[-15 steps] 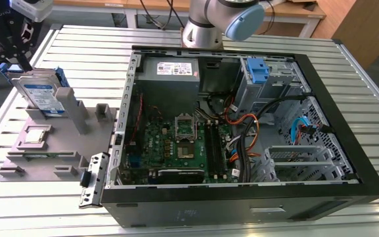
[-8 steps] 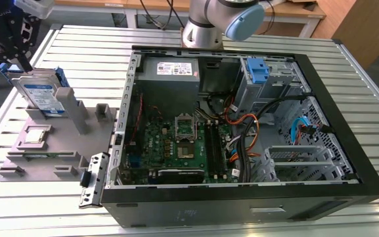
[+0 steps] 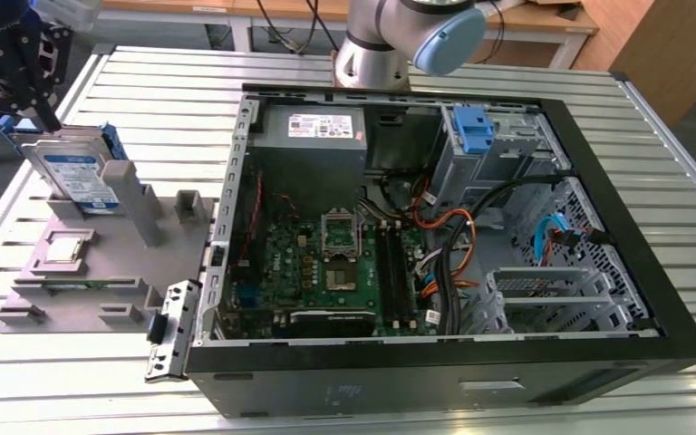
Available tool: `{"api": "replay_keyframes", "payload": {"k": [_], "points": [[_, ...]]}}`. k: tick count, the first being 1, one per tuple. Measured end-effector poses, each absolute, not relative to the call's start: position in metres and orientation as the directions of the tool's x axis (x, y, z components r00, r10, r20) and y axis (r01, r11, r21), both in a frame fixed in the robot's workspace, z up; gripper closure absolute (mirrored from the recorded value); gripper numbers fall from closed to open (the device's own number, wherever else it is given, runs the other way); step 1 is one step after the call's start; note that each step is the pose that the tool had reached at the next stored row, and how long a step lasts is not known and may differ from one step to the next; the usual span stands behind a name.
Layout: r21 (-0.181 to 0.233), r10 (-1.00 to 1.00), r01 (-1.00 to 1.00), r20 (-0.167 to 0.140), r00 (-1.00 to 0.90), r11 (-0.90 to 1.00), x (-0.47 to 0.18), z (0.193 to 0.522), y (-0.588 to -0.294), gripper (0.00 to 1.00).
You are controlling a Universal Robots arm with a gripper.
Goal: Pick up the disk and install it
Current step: 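Pick up the disk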
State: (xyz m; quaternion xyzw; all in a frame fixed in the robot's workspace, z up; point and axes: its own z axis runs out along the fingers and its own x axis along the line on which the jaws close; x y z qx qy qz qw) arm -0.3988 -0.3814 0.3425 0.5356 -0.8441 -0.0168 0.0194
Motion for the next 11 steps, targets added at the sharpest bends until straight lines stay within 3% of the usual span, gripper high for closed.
{"api": "replay_keyframes", "payload": {"k": [11], "points": [[0.054,-0.91,-0.909,0.005,-0.414,0.414,-0.3988,0.3413,-0.3779,0.89]]}}
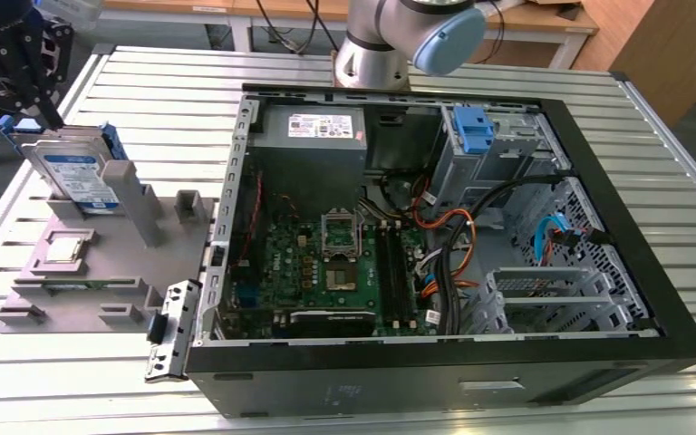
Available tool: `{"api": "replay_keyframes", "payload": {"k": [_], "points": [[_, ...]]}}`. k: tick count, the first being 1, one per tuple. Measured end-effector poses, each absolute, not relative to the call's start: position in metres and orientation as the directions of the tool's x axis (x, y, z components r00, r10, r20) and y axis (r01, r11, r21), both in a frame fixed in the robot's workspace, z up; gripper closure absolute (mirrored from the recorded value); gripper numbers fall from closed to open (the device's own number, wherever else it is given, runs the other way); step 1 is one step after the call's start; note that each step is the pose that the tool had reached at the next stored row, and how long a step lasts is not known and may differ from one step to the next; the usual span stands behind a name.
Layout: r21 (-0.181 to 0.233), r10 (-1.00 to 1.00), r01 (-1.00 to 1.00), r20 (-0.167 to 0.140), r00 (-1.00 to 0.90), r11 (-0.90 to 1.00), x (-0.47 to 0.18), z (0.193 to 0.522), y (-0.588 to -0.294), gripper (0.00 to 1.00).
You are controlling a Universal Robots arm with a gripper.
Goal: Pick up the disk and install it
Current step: 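Pick up the disk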
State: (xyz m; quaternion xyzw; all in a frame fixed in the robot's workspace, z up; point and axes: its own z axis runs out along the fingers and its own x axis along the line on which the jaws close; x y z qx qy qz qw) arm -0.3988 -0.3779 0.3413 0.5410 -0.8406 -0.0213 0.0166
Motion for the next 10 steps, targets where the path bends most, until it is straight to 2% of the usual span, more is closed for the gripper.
{"api": "replay_keyframes", "payload": {"k": [10], "points": [[0.055,-0.962,-0.961,0.001,-0.271,0.271,-0.3988,0.3392,-0.3778,0.89]]}}
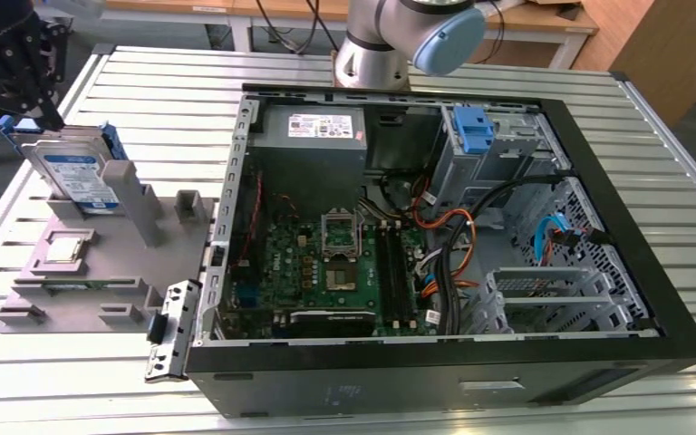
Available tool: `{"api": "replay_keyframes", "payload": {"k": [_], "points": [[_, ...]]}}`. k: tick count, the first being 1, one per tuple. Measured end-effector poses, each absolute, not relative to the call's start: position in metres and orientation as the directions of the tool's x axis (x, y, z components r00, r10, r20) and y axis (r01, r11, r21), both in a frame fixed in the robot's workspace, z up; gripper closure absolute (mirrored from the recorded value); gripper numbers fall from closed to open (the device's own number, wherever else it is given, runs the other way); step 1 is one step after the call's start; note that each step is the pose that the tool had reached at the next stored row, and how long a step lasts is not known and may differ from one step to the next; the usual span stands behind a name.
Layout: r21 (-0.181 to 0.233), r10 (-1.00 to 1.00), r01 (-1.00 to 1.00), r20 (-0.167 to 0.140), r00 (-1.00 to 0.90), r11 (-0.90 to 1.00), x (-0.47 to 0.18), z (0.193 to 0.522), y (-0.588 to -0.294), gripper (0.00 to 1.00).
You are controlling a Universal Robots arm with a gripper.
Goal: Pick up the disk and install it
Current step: 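Pick up the disk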
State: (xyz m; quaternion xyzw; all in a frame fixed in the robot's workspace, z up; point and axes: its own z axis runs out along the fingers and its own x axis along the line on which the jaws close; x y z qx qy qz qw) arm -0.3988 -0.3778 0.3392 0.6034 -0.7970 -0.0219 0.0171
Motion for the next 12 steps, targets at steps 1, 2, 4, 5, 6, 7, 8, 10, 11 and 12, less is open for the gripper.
{"api": "replay_keyframes", "payload": {"k": [1,2,4,5,6,7,8,10,11,12], "points": [[0.056,-0.967,-0.965,0.001,-0.256,0.255,-0.3988,0.339,-0.3778,0.89],[0.056,-0.971,-0.969,0.001,-0.24,0.239,-0.3988,0.3388,-0.3778,0.89],[0.056,-0.978,-0.976,0.0,-0.209,0.209,-0.3988,0.3385,-0.3778,0.89],[0.056,-0.981,-0.979,0.0,-0.195,0.195,-0.3988,0.3385,-0.3778,0.89],[0.056,-0.983,-0.981,-0.002,-0.184,0.184,-0.3989,0.3384,-0.3778,0.89],[0.056,-0.985,-0.983,-0.007,-0.174,0.173,-0.3989,0.3382,-0.3778,0.89],[0.058,-0.986,-0.985,-0.015,-0.166,0.165,-0.3989,0.3381,-0.3777,0.89],[0.061,-0.987,-0.986,-0.035,-0.156,0.154,-0.3988,0.3383,-0.3778,0.89],[0.062,-0.987,-0.987,-0.041,-0.154,0.151,-0.3988,0.3382,-0.3778,0.89],[0.062,-0.987,-0.987,-0.043,-0.153,0.15,-0.3989,0.3382,-0.3777,0.89]]}}
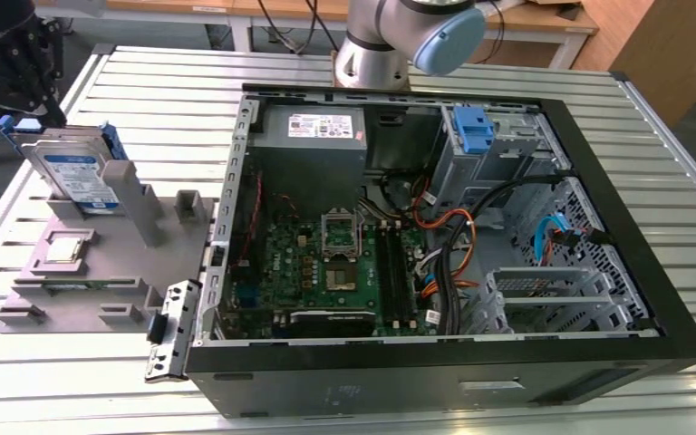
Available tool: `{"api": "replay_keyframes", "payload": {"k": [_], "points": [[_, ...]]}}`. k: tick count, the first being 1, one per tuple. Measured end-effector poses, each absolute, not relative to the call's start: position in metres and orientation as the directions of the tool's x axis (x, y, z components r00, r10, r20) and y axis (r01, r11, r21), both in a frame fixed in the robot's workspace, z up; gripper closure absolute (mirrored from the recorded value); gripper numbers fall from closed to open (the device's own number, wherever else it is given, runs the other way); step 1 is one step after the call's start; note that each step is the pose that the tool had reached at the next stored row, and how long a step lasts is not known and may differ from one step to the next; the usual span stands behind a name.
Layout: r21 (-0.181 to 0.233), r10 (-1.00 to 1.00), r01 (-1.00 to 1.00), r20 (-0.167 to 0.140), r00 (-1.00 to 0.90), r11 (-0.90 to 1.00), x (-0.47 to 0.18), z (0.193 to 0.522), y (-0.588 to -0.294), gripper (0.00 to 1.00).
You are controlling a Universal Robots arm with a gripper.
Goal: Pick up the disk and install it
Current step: 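Pick up the disk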
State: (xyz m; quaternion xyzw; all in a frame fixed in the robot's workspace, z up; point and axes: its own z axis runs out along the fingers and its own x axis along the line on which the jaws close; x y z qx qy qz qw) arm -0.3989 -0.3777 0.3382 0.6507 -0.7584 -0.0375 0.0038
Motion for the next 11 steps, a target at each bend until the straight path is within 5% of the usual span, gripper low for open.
{"api": "replay_keyframes", "payload": {"k": [11], "points": [[0.062,-0.988,-0.988,-0.049,-0.147,0.144,-0.399,0.3355,-0.3775,0.89]]}}
